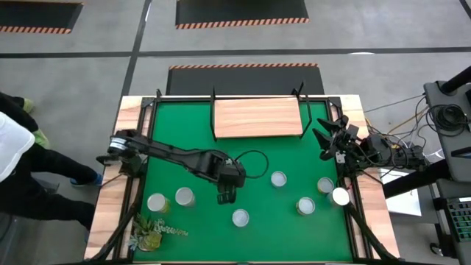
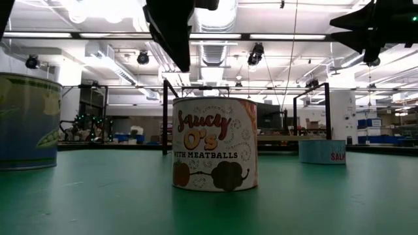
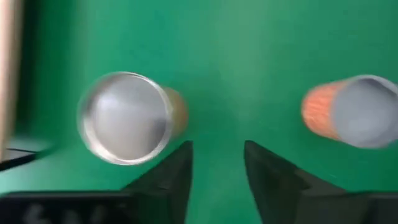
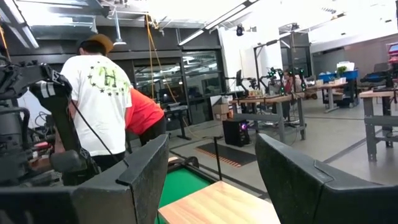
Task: Pick and place cans onto a shelf
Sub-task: Put the canned pineapple on the shelf
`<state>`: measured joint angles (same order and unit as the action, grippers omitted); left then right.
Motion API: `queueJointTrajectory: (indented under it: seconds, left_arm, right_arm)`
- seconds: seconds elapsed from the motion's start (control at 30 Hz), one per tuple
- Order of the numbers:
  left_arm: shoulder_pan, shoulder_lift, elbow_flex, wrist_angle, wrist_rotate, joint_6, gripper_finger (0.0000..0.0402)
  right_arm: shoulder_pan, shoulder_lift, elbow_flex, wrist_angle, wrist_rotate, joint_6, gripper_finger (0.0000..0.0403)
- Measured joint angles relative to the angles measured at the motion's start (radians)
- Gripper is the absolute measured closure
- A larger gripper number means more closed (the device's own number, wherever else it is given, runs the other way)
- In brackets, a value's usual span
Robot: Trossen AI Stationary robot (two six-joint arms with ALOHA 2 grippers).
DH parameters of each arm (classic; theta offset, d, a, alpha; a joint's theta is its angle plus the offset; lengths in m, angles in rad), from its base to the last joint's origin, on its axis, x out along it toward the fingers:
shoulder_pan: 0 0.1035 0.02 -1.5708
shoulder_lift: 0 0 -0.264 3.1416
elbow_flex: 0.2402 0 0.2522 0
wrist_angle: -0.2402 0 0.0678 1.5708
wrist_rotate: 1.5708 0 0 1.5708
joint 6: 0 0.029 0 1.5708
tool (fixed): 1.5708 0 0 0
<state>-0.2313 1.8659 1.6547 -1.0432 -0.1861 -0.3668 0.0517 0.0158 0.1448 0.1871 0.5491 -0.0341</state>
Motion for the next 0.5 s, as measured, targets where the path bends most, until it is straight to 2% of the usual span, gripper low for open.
queueJointTrajectory:
  seconds: [0.2,0.33,0.5]
  left_arm:
    - [0.006,-0.001,0.0,0.0,-0.259,-0.003,0.0148]
    - [0.024,-0.001,-0.001,0.014,-0.254,0.009,0.0095]
    - [0.035,-0.002,-0.029,0.033,-0.21,0.018,0.0074]
  right_arm:
    - [0.0,0.0,0.0,-0.005,-0.007,0.016,0.0174]
    - [0.0,0.0,0.0,-0.009,-0.006,0.016,0.0174]
    - [0.0,0.0,0.0,-0.015,-0.006,0.016,0.0174]
